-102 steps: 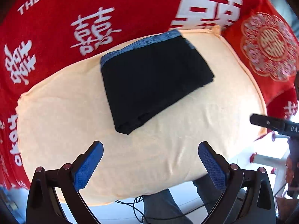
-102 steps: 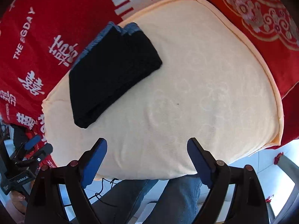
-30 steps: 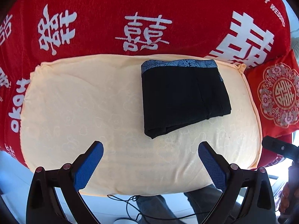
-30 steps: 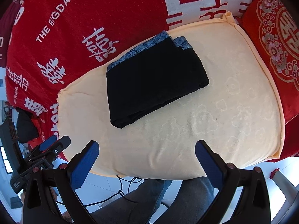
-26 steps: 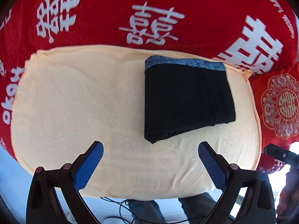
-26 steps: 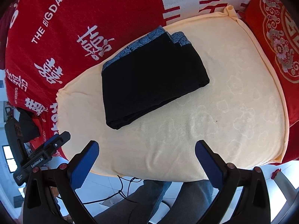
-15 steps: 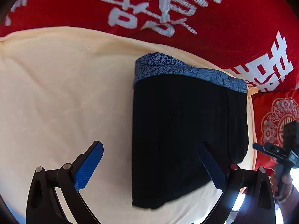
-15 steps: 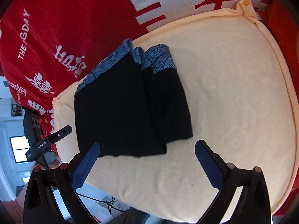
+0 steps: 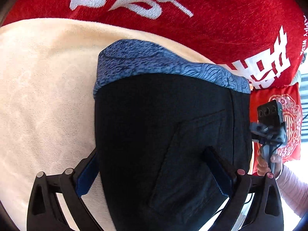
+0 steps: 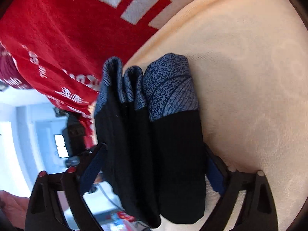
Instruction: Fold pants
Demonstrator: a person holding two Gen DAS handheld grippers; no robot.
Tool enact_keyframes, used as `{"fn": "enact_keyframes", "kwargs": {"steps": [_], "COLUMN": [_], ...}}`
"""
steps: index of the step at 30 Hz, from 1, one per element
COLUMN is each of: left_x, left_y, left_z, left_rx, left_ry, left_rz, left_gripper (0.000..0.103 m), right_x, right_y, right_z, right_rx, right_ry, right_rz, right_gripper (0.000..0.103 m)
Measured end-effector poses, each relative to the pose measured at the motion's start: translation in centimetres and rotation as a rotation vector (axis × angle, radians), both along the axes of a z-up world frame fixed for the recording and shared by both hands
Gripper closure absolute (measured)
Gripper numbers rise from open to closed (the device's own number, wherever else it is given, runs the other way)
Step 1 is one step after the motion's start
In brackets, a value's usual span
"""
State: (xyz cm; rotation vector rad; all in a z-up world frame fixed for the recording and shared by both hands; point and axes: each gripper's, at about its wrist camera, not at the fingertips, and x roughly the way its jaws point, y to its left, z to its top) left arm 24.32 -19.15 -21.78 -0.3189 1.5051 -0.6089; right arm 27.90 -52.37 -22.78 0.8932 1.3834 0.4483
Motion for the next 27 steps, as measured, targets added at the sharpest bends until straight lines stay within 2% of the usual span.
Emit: {"fn": "enact_keyframes", "kwargs": {"steps": [1, 2, 3, 4, 6, 12, 15, 17, 18, 19, 20, 22, 23, 24, 26, 27], "left_x": [-0.2, -0.3, -0.5, -0.8, -1.2, -4.8, -7.3, -9.1, -9.8, -10.5, -11.0, -11.3, -11.2, -11.2, -11.3, -11.6], "left_y": [-0.2, -0.4, -0.6, -0.8, -0.8, 1.3, 3.9, 5.4, 5.8, 6.2, 6.6, 7.2, 7.4, 7.4, 7.1, 7.2], "left_z": [0.5, 1.0, 1.5, 2.3, 3.5, 7.4, 7.8, 6.9, 6.2, 4.8, 4.1, 3.5, 3.3, 3.3, 3.7, 4.1], "left_rx": [-0.021, -0.019, -0.022, -0.025, -0.039, -0.026, 0.0, 0.039, 0.062, 0.104, 0.131, 0.166, 0.167, 0.167, 0.226, 0.269], "left_ry": [-0.005, -0.019, -0.035, -0.048, -0.056, -0.056, -0.044, -0.024, -0.013, 0.002, -0.001, -0.023, -0.013, -0.004, -0.016, -0.034], "left_rz": [0.009, 0.01, 0.006, 0.003, 0.001, -0.022, -0.021, -0.022, -0.024, -0.022, -0.011, 0.026, 0.039, 0.045, 0.041, 0.035], "left_gripper": [0.02, 0.023, 0.032, 0.04, 0.047, 0.047, 0.047, 0.047, 0.047, 0.041, 0.025, 0.013, 0.013, 0.013, 0.009, 0.007], "right_x": [-0.1, -0.4, -0.7, -0.9, -1.4, -5.5, -8.3, -10.0, -10.9, -11.5, -11.8, -12.2, -12.3, -12.2, -12.9, -13.0], "right_y": [-0.1, -0.4, -0.6, -0.6, -0.2, 2.5, 3.9, 5.7, 6.0, 6.4, 6.9, 6.7, 6.6, 6.7, 6.6, 6.7], "right_z": [0.0, 0.1, 0.7, 1.2, 2.6, 6.0, 5.9, 4.7, 3.8, 2.7, 2.1, 1.5, 1.6, 1.8, 2.8, 3.3], "right_rx": [0.01, 0.022, 0.041, 0.048, 0.062, 0.138, 0.172, 0.155, 0.141, 0.114, 0.072, 0.018, -0.007, -0.043, -0.148, -0.214], "right_ry": [0.022, 0.037, 0.03, 0.022, 0.006, 0.009, 0.029, 0.054, 0.078, 0.106, 0.117, 0.117, 0.129, 0.141, 0.139, 0.147], "right_rz": [-0.008, -0.032, -0.05, -0.055, -0.065, -0.075, -0.09, -0.086, -0.082, -0.076, -0.068, -0.076, -0.08, -0.075, -0.046, -0.037], "right_gripper": [0.046, 0.049, 0.057, 0.062, 0.064, 0.064, 0.064, 0.064, 0.063, 0.061, 0.058, 0.048, 0.044, 0.035, 0.034, 0.027]}}
